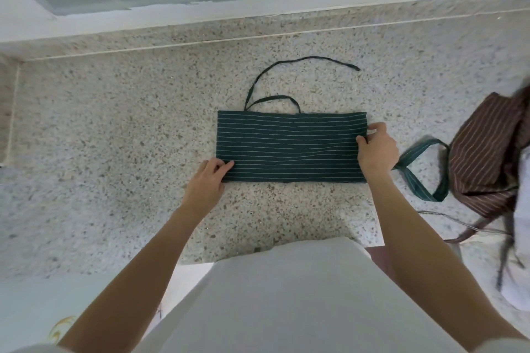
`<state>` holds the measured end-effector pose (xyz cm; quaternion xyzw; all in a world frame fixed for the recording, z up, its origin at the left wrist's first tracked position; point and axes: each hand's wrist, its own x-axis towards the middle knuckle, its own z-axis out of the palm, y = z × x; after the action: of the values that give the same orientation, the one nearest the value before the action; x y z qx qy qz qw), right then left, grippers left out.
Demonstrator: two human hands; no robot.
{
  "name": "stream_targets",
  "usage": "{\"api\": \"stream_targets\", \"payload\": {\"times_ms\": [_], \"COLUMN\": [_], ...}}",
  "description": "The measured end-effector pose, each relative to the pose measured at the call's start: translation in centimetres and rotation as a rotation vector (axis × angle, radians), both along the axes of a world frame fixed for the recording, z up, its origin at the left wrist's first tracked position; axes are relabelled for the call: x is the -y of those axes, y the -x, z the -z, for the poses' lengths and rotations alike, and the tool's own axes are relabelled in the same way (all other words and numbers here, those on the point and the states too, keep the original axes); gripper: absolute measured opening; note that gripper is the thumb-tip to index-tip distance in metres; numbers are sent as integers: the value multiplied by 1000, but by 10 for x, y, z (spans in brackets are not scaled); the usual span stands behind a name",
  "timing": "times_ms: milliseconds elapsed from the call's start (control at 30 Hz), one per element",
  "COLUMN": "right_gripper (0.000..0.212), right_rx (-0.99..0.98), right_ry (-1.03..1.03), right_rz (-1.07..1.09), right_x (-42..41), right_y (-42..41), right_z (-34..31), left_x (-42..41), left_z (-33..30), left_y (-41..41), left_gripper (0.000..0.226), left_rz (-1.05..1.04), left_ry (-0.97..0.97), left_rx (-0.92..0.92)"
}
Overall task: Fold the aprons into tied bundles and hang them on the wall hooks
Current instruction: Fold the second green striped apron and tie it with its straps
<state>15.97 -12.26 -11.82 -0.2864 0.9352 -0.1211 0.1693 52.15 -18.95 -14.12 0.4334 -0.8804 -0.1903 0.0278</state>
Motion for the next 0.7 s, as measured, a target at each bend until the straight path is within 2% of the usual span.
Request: {"api": "stream_targets", "payload": {"times_ms": [133, 233, 333, 367, 433, 533, 600, 700], "right_gripper": [43, 31, 16, 16, 18, 19, 20, 18], "right_rx": [-199, -325, -245, -233, -224, -298, -325, -349], "right_ry": [56, 268, 304, 267, 181, 60, -5, -11], "right_rz": [-140, -439, -748, -767, -663, -567, -531, -430], "right_x": [-3, -10, -17, -20, -25, -30, -34, -37], "right_y": [-10, -46, -103, -119, -131, -110, -86, -49], "right_z": [1, -2, 5, 9, 17, 18, 14, 8], "left_x": [12, 44, 81, 90, 101, 104, 93, 57], "left_z": [-15, -23, -18, -15, -11, -11, -14, -17], "left_y": [3, 23, 46, 51, 55, 46, 37, 32], "left_gripper": [50, 43, 37, 34, 29, 29, 38, 57], "left_rz": [-11, -131, -98, -78, -55, -26, 61, 319], "left_ry": [-65, -135, -124, -127, -137, -105, -142, -268], "left_rx": [-7, -156, -130, -100, -38, -12, 2, 41]}}
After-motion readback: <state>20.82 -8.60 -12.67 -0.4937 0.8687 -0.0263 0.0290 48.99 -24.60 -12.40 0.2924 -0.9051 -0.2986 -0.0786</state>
